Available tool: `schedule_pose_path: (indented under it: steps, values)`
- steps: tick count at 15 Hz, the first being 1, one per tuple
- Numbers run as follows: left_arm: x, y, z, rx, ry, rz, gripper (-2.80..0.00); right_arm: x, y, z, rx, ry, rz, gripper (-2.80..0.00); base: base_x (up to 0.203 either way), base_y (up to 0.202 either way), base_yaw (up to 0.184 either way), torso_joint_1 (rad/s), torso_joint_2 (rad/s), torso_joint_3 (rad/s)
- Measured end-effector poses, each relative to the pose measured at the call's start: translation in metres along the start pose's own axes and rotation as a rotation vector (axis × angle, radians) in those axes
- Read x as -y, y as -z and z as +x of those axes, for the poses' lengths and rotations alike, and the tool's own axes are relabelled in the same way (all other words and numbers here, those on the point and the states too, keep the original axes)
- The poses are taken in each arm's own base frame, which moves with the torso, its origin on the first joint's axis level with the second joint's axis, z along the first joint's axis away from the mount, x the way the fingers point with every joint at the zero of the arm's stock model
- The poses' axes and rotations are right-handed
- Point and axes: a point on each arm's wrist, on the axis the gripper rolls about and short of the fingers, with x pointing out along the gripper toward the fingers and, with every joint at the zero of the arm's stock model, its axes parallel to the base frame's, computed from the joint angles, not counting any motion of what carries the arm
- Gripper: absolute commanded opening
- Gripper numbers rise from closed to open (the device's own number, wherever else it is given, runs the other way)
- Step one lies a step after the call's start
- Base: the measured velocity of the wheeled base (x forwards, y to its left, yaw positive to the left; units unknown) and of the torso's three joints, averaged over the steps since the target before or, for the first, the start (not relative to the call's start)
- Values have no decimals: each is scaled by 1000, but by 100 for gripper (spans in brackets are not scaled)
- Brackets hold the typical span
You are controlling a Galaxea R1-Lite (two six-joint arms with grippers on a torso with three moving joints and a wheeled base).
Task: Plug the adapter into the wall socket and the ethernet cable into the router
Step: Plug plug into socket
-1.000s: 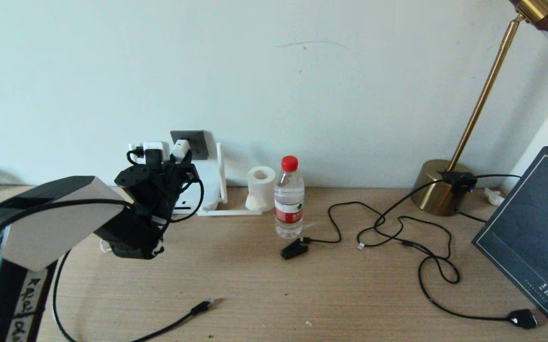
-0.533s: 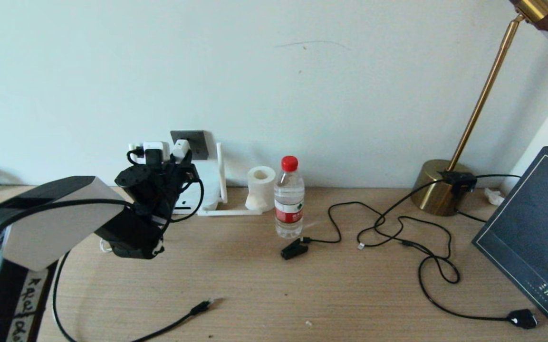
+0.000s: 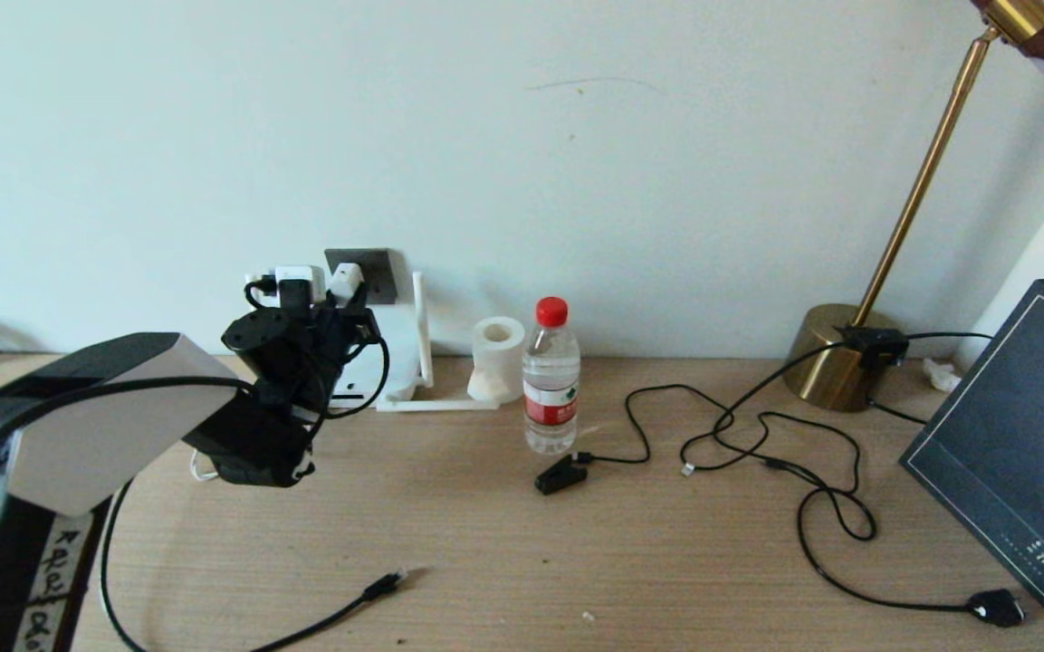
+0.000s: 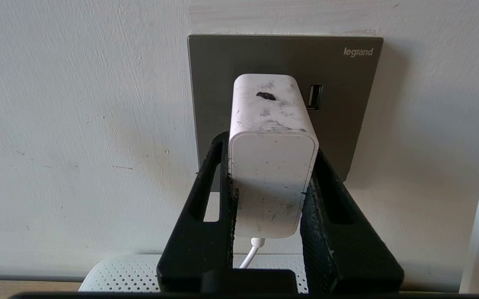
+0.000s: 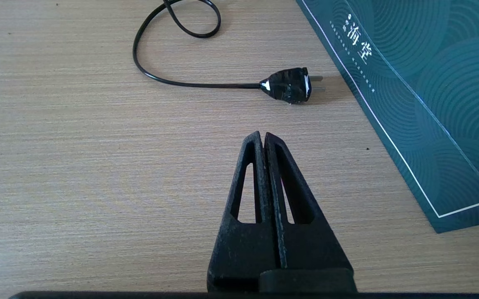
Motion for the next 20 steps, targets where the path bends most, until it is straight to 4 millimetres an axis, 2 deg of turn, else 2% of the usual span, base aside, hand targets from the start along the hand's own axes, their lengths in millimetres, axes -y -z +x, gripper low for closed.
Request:
schedule_pose_path:
  steps: [20]
  values:
    - [0, 7, 4, -4, -2, 1, -280, 0, 0, 0, 0, 0, 0, -280, 0, 0, 0, 0, 0, 0]
